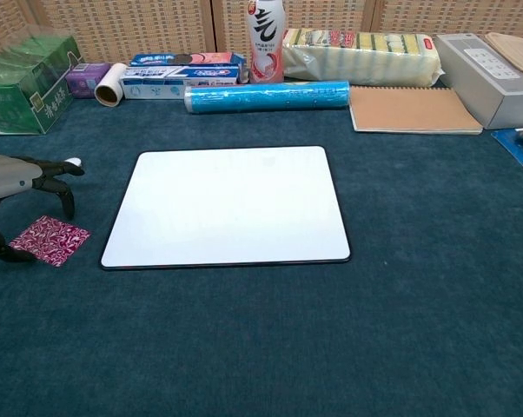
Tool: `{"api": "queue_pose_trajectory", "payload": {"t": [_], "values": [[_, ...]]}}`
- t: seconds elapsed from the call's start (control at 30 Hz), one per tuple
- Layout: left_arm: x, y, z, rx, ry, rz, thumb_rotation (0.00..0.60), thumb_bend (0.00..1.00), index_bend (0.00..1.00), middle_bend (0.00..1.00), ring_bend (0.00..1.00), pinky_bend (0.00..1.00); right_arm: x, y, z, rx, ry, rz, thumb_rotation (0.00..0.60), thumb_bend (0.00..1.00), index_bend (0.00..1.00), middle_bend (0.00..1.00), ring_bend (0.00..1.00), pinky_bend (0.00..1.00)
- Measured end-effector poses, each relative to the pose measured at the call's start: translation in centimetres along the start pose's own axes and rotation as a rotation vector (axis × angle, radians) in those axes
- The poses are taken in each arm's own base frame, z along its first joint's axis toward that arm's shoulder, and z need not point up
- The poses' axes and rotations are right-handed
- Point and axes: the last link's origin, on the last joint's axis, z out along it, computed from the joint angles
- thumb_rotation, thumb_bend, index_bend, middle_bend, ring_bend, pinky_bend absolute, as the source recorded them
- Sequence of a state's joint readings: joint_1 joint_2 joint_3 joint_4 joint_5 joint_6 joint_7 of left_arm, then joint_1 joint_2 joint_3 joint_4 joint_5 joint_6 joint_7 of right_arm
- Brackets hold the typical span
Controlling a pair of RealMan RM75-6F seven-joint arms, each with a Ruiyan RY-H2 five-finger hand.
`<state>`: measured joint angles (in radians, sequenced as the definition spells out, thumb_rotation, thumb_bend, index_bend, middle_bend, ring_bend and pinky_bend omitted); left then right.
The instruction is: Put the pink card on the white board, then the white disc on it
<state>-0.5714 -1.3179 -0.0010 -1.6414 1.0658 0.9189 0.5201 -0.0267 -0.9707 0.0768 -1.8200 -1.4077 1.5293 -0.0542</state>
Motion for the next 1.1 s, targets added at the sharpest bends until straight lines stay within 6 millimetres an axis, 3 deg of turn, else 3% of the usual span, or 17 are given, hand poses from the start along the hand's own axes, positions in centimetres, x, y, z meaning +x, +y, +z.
{"api": "queue_pose_trajectory", "payload": {"t": [0.43, 0.77, 1.1], "values": [[-0.34, -0.03, 0.16, 0.011, -0.013, 0.000, 0.600, 0.19, 0.32, 0.00, 0.00, 0.00, -0.06, -0.04, 0.03, 0.000, -0.001, 0.000, 0.600, 0.02, 0.04, 0.00, 0.02, 0.00], [-0.41, 0.02, 0.19, 0.024, -0.006, 0.007, 0.600, 0.21, 0.42, 0.00, 0.00, 0.00, -0.07, -0.06, 0.04, 0.000, 0.000, -0.001, 0.600, 0.02, 0.04, 0.00, 0.02, 0.00], [0.55, -0.03, -0.26, 0.022, 0.011, -0.026, 0.600, 0.22, 0.42, 0.00, 0.00, 0.00, -0.08, -0.06, 0.03, -0.001, -0.002, -0.002, 0.600, 0.02, 0.04, 0.00, 0.02, 0.00]]}}
